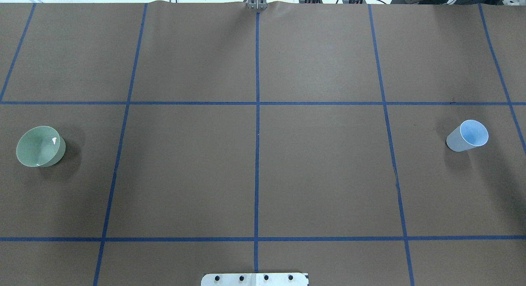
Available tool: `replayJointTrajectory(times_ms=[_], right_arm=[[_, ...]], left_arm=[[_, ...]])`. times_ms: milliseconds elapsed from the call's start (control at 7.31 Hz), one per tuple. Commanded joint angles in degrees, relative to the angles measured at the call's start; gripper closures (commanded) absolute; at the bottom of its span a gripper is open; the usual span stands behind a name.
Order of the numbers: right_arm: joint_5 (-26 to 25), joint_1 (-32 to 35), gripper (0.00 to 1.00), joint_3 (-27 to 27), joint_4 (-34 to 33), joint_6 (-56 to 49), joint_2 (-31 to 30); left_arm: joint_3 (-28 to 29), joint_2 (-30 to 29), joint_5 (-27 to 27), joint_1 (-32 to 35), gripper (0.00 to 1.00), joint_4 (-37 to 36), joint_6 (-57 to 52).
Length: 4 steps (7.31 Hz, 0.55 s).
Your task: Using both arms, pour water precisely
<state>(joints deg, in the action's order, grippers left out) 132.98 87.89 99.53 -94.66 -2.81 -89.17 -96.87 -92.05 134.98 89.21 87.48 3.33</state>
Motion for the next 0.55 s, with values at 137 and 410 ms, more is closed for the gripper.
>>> replayJointTrajectory(times_ms=[137, 410], right_arm=[[0.0, 0.0, 0.0, 0.14, 0.0, 0.0, -0.12], [-0.08, 0.0, 0.01, 0.31, 0.0, 0.0, -0.12]], left_arm=[[0.01, 0.03, 0.02, 0.0, 0.0, 0.06, 0.01], [0.01, 0.12, -0.06, 0.0, 0.0, 0.15, 0.01]])
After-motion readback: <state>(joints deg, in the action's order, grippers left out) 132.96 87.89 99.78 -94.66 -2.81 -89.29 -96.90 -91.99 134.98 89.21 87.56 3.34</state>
